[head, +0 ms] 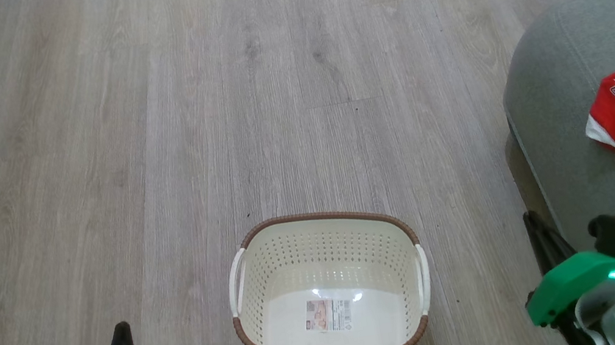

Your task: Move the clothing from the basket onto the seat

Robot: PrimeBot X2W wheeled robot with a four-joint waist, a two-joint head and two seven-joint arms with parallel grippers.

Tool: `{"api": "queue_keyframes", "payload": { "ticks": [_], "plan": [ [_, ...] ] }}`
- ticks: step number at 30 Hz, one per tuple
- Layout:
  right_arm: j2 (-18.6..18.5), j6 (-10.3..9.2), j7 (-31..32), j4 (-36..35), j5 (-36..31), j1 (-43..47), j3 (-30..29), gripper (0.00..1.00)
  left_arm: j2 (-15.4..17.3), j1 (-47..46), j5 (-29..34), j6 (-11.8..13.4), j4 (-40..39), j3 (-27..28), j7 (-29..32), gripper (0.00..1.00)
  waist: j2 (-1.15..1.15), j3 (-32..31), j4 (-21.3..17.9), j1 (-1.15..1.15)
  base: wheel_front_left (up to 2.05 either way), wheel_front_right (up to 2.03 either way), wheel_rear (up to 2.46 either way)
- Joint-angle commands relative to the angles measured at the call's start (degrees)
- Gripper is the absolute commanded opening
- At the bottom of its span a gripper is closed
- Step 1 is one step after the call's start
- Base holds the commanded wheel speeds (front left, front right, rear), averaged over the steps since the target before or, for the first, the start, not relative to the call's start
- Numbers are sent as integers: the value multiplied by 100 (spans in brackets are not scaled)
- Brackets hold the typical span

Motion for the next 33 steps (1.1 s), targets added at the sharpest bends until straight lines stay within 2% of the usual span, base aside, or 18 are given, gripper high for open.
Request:
{"api": "queue_keyframes", "payload": {
  "ticks": [1, 33],
  "plan": [
    [-5, 0, 41, -243, 197, -227, -19, 0, 36, -271, -173, -1, -218, 22, 54, 0, 0, 1, -2, 0, 0, 0, 0],
    [1, -1, 564, -716, 2450, -133, -175, 0, 50, -457, -2248, -4, -363, 42, 579, 0, 0, 29, -55, 0, 0, 0, 0]
  ]
}}
